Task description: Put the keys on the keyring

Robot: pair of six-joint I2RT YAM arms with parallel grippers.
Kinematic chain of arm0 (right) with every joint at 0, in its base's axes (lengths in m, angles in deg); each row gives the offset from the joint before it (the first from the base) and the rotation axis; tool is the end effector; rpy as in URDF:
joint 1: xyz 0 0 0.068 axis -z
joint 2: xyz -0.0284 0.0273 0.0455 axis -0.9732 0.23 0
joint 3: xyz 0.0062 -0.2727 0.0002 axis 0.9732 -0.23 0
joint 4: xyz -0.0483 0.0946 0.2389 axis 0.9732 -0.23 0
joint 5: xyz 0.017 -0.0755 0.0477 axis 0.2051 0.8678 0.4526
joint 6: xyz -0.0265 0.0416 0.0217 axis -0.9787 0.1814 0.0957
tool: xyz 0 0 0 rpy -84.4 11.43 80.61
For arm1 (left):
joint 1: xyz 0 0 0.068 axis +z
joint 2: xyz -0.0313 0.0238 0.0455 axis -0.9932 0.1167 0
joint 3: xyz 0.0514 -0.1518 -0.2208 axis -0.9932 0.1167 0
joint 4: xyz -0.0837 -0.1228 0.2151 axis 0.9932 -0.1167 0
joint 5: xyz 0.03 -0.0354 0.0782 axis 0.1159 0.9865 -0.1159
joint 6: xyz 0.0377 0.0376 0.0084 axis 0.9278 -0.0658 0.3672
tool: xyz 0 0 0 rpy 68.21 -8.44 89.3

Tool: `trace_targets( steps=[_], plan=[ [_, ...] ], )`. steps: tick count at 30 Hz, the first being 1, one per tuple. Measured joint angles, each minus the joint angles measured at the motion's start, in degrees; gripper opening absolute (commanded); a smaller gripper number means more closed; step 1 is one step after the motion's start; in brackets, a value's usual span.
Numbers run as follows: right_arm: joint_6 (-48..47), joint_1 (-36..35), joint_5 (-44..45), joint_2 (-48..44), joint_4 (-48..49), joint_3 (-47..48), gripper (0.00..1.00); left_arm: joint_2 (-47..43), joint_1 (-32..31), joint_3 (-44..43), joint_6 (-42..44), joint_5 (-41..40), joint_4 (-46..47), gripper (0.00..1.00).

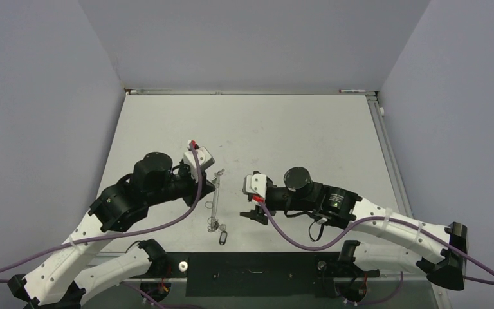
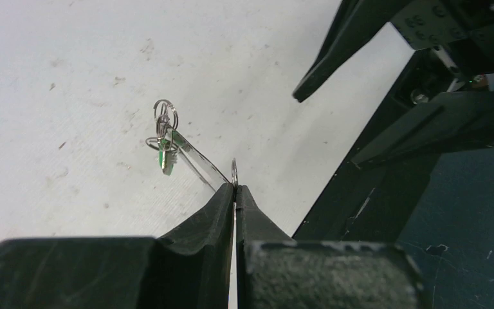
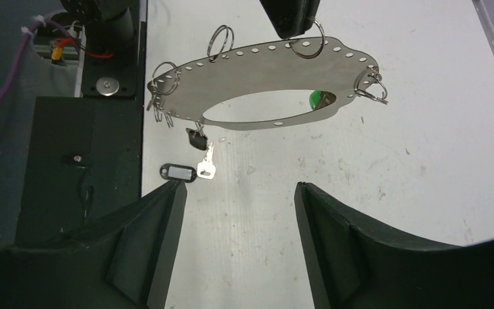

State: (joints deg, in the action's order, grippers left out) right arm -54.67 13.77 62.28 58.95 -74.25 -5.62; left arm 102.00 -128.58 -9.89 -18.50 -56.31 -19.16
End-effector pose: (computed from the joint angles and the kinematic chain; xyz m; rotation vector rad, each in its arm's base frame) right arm 0.0948 0.2143 0.3292 -1.4855 1.3916 0.8944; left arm 0.1003 -0.1118 0.3738 0.9033 1.9260 -0.7191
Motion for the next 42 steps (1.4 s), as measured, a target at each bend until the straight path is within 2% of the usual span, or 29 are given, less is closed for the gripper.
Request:
trace_targets(
  steps=[6, 7, 9, 11, 15, 19, 28, 32, 35, 40, 42],
  plan=[
    [3.1, 0.4, -0.9, -0.2, 7.0, -2.2, 0.72, 3.0, 0.0, -3.6, -0.7, -8.3, -6.8, 0.00],
    [4.8, 0.4, 0.0, -0.1, 9.4, -2.9, 0.73, 3.3, 0.0, -3.7, -1.2, -9.7, -7.2, 0.00],
    [9.3, 0.3, 2.4, -0.1, 14.8, -5.6, 0.83, 3.7, 0.0, -3.8, -2.6, -12.9, -7.4, 0.00],
    [14.2, 0.1, 5.0, 0.0, 20.1, -9.0, 0.85, 4.1, 0.0, -3.8, -4.1, -16.0, -7.1, 0.00],
    [21.9, -3.2, 15.8, 0.8, 28.2, -15.8, 0.86, 7.0, 0.0, -3.8, -7.7, -21.6, -5.3, 0.00],
    [25.8, -7.9, 26.4, 3.1, 35.9, -19.2, 0.87, 11.2, 0.0, -3.8, -10.2, -24.6, -2.1, 0.00],
    [23.2, -13.2, 43.6, 16.0, 55.1, -20.0, 0.85, 14.2, 0.0, -3.7, -12.8, -26.6, 4.1, 0.00],
    [18.0, -13.1, 48.1, 21.2, 62.9, -20.1, 0.81, 14.2, 0.0, -3.7, -13.4, -26.2, 5.3, 0.00],
    [14.5, -12.7, 49.7, 23.6, 66.3, -20.1, 0.73, 14.2, 0.0, -3.7, -13.7, -25.7, 5.9, 0.00],
    [11.2, -10.9, 49.7, 25.7, 69.7, -20.0, 0.39, 14.1, 0.0, -3.4, -14.0, -24.8, 7.0, 0.00],
    [10.2, -10.5, 49.5, 26.2, 70.5, -19.8, 0.28, 14.1, 0.0, -3.2, -14.1, -24.3, 7.1, 0.00]
  ],
)
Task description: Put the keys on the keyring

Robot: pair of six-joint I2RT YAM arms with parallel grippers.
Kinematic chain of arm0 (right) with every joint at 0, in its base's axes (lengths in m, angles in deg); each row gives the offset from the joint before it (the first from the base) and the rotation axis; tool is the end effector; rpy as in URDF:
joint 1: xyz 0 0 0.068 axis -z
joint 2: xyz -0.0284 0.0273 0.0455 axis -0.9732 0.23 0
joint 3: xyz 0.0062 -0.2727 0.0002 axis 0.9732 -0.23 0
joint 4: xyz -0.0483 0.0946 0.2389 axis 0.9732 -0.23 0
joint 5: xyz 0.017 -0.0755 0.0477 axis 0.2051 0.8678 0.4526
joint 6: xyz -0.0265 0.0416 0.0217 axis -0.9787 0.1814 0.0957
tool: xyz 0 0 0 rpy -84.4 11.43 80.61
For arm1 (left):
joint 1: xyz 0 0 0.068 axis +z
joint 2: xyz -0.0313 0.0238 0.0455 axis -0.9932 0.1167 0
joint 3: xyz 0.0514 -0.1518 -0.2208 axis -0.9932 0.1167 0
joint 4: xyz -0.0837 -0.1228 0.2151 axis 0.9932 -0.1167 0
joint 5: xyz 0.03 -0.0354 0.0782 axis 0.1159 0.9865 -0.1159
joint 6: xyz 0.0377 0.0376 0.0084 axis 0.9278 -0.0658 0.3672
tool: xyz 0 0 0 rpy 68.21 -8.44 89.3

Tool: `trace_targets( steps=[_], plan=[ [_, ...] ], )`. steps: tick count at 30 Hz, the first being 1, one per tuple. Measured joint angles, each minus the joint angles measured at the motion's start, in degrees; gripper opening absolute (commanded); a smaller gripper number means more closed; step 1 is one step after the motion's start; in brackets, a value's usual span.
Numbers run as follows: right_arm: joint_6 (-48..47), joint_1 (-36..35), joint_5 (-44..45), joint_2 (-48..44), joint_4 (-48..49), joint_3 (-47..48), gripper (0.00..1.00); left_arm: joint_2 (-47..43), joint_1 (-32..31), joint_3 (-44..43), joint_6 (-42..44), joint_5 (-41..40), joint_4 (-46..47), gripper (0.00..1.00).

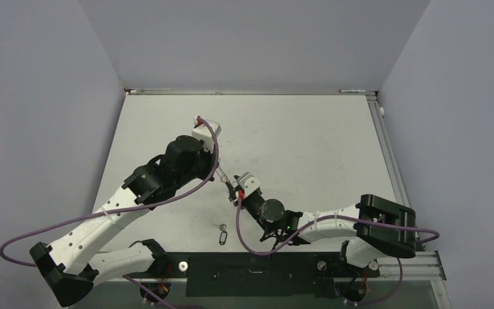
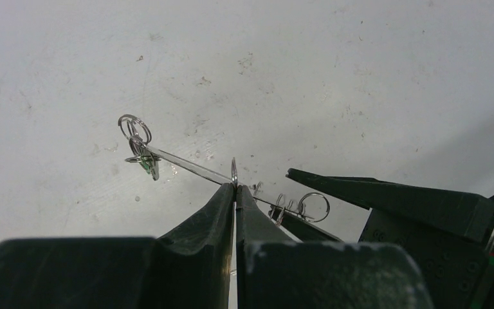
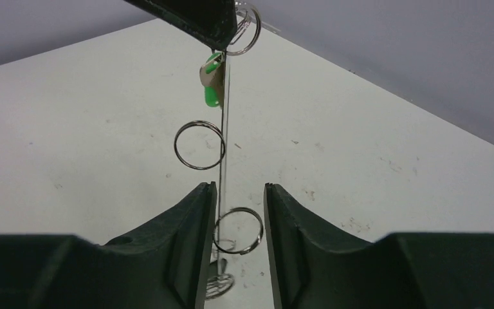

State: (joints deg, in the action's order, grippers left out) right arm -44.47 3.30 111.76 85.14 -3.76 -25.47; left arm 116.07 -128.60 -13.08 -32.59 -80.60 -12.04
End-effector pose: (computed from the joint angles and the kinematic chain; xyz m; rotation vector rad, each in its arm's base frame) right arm 0.1011 0.2812 0.2213 -0.6614 1.4114 0.5638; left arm 0.1580 -0.1489 0.3635 0.4091 2.0979 -0.4126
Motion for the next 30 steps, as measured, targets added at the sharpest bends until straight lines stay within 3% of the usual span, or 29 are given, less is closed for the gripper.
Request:
trace_targets(
  steps=[5, 12, 22, 30],
  plan=[
    [-1.3, 0.5, -1.8, 0.1, 1.0, 0.0, 0.06, -0.3, 0.0, 0.5, 0.0, 0.6, 0.6, 0.00],
    [-3.0, 0.5, -4.0, -0.8, 0.1, 0.0, 0.05, -1.6, 0.0, 1.5, 0.1, 1.6, 1.8, 0.00],
    [-3.2, 0.6, -8.1, -12.1, -17.1, 3.9, 0.05, -3.9, 0.0, 3.6, 4.4, 2.0, 2.4, 0.00],
    [-0.7, 0.6, -8.7, -16.0, -22.9, 5.8, 0.05, -5.6, 0.0, 5.3, 7.5, 3.3, 2.1, 0.00]
  ],
)
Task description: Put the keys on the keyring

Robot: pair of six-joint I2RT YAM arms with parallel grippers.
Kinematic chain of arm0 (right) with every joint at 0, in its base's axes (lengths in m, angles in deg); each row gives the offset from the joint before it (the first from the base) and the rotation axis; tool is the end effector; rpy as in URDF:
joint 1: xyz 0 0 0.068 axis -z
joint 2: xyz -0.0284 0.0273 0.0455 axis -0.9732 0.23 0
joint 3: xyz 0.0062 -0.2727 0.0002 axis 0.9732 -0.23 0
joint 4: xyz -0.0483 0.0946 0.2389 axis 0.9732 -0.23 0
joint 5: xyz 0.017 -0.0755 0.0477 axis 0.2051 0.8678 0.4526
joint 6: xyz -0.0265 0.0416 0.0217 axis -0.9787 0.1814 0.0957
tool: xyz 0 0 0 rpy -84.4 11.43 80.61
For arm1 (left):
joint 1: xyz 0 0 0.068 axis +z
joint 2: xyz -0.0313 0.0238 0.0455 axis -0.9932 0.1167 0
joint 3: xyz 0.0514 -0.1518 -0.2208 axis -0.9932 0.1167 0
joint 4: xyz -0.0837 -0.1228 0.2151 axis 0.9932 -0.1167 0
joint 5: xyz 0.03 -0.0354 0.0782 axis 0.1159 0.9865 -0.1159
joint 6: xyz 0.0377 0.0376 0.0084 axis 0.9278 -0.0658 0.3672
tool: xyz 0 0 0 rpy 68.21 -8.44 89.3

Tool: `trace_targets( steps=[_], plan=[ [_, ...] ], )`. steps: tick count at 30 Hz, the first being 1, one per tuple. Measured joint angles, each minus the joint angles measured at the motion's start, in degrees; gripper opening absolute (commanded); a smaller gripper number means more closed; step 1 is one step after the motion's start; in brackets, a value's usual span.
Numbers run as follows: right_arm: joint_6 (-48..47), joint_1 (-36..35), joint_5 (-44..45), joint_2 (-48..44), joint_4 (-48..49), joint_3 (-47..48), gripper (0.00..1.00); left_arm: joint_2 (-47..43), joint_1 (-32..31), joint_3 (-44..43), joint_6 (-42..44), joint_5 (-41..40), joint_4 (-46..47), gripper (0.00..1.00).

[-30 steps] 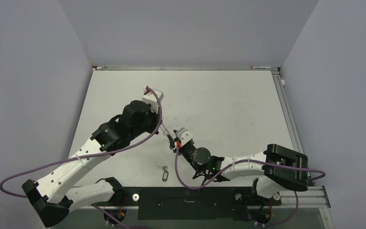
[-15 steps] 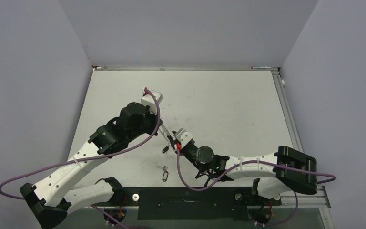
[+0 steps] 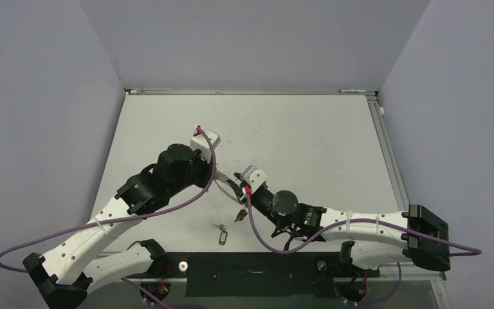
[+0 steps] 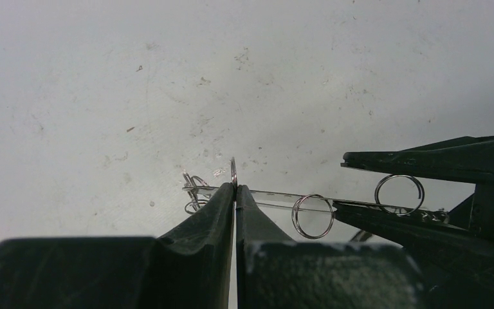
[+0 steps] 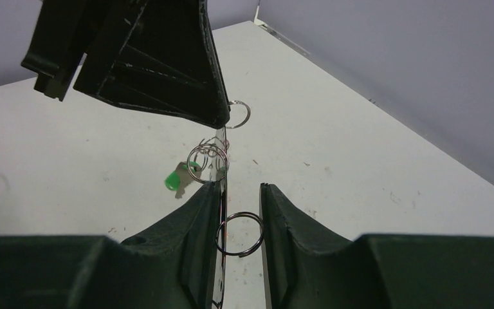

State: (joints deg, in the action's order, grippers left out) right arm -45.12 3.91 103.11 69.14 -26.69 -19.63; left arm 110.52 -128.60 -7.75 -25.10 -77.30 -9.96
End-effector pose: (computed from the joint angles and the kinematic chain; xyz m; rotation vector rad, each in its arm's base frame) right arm 0.0923 0.2586 0.2871 -0.7875 1.3742 0.6521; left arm 0.1432 -0.1368 0.3539 0.5651 2.0259 -0.4119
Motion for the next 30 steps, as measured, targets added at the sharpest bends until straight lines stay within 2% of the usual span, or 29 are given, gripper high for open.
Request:
trace_targets(
  steps=[8, 13, 17, 25, 30],
  plan=[
    [1.1, 0.0, 2.1, -0.1, -0.5, -0.3, 0.05, -1.2, 0.0, 0.1, -0.2, 0.9, 0.0, 0.00],
    [2.0, 0.1, 5.5, -1.9, 2.5, -3.1, 0.05, -3.6, 0.0, 3.8, -2.6, 2.0, 2.1, 0.00],
    [5.9, 0.1, 6.9, -2.7, 4.9, -4.7, 0.05, -6.5, 0.0, 7.6, -5.2, 3.0, 6.0, 0.00],
    [10.5, 0.8, 6.3, -2.8, 7.5, -6.3, 0.05, -6.4, 0.0, 8.2, -7.4, 3.7, 8.2, 0.00],
    [10.4, 1.0, 5.1, -3.8, 5.5, -7.4, 0.28, -4.9, 0.0, 7.8, -7.4, 4.1, 5.8, 0.00]
  ],
)
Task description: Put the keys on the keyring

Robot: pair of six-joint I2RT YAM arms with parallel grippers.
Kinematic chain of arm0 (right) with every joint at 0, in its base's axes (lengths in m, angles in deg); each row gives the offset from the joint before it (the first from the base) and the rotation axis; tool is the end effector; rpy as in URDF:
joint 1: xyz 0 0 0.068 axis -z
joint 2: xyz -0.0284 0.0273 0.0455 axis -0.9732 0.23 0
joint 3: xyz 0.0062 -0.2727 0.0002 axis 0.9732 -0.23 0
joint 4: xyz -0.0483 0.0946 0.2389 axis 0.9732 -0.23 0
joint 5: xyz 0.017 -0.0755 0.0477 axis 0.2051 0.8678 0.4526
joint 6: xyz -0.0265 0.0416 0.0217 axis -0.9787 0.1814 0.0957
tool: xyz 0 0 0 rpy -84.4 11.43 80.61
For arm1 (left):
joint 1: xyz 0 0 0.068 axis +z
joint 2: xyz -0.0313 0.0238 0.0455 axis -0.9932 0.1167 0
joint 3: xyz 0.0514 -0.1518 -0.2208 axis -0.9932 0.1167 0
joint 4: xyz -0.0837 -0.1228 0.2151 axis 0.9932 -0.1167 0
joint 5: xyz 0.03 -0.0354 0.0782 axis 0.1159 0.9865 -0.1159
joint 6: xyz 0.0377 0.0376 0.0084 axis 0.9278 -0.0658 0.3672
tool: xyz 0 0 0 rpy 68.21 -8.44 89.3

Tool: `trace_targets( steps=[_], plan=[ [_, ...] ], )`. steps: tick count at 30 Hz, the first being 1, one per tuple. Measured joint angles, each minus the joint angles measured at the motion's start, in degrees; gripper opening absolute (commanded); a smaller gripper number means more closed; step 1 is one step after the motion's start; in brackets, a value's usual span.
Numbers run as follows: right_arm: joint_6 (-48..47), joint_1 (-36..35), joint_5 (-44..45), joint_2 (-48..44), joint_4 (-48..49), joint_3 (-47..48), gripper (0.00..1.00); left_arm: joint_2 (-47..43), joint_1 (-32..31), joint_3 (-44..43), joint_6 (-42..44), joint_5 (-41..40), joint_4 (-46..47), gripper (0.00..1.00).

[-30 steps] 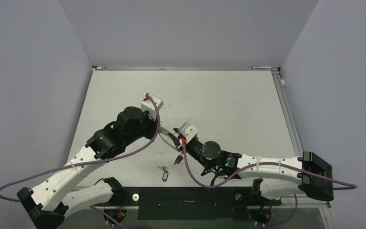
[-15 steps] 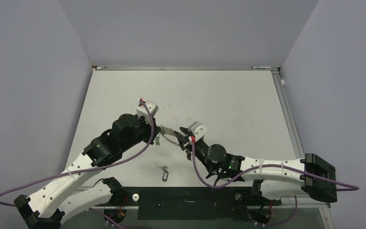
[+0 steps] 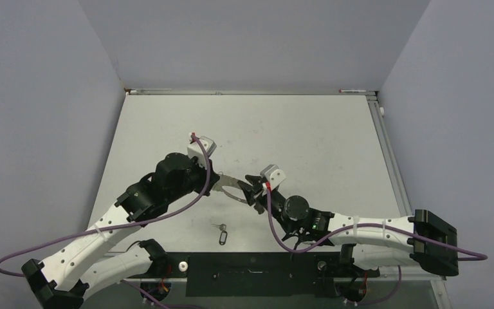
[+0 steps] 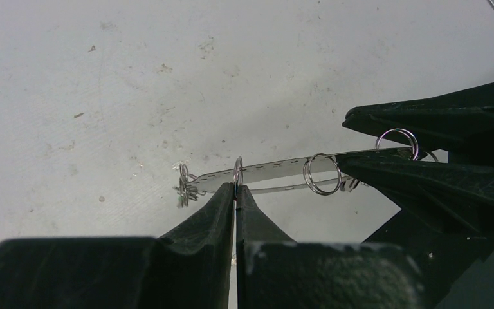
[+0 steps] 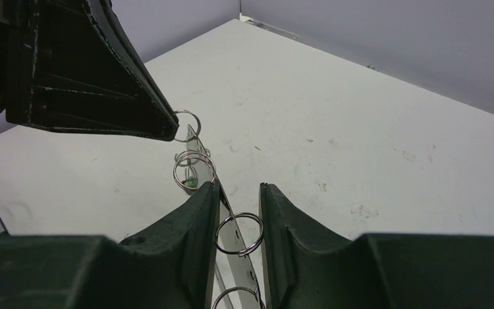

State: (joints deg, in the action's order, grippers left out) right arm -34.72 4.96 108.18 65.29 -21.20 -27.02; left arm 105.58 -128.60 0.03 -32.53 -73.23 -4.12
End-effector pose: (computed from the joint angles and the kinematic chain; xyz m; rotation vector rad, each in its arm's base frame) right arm 0.0927 0.2343 0.2691 -0.5617 1.4574 0.7302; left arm 0.1336 -0.1307 0.3326 0.4672 2.0273 -0.5835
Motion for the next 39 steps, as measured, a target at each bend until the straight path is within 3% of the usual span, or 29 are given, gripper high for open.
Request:
trace_targets(
  steps=[3, 7, 16, 24, 32, 39],
  plan=[
    [0.8, 0.9, -1.7, -2.1, -1.8, -1.4, 0.42, 0.7, 0.0, -0.9, 0.0, 0.6, -2.3, 0.00],
    [2.1, 4.2, -3.5, -5.6, -4.2, -2.6, 0.51, 0.8, 0.0, -2.5, 0.0, 1.0, -5.8, 0.00],
    [4.5, 8.3, -13.2, -7.2, -5.8, -3.6, 0.51, 2.9, 0.0, -5.9, 1.6, 1.1, -13.0, 0.00],
    [2.2, 13.5, -33.3, -4.2, -6.0, -3.5, 0.76, 4.5, 0.0, -8.5, 3.9, 2.7, -17.8, 0.00],
    [2.6, 20.1, -51.6, -1.2, -7.4, 0.5, 0.79, 4.5, 0.0, -9.0, 7.2, 7.8, -18.1, 0.00],
    [2.2, 20.7, -58.7, 2.3, -7.9, 4.7, 0.85, 6.1, 0.0, -9.9, 8.1, 10.0, -18.0, 0.00]
  ],
)
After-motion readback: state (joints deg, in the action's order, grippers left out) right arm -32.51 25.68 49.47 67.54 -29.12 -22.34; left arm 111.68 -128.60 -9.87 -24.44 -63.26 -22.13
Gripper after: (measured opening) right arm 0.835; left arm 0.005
